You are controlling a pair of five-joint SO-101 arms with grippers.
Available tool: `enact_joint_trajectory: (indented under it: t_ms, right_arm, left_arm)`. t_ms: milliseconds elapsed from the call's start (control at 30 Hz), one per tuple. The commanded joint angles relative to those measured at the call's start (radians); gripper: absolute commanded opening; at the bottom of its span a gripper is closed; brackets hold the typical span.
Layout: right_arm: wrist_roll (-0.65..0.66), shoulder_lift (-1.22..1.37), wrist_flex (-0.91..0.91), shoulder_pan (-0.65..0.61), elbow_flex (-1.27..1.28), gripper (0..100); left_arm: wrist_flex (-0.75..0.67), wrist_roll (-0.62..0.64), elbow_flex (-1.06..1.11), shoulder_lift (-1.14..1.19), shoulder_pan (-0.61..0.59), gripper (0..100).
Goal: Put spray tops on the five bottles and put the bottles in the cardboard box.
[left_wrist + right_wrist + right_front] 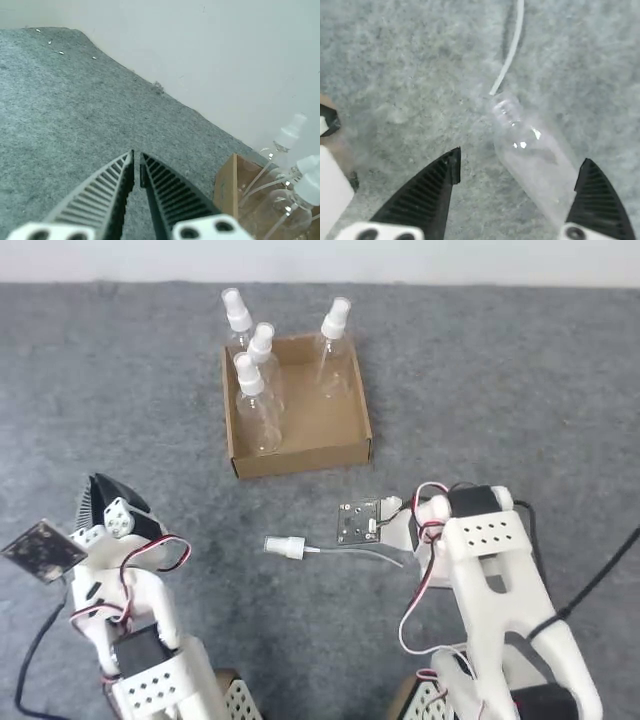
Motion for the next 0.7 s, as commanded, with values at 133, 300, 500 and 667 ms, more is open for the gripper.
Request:
enact_joint_trajectory:
  t_ms: [133,300,500,667]
  right_arm:
    - [0.011,-0.042,-0.11,0.041,0.051,31.4]
    - [0.008,-0.042,-0.2,0.045,0.127,31.4]
    - [0.003,-0.042,-0.259,0.094,0.149,31.4]
    - [-0.029,-0.042,-0.259,0.128,0.149,31.4]
  left_arm:
    - [0.003,0.002,-0.015,-0.003,-0.003,2]
    - [0.003,0.002,-0.015,-0.003,-0.003,2]
    - [0.003,0.002,-0.015,-0.003,-0.003,2]
    - [0.003,0.002,-0.015,-0.003,-0.003,2]
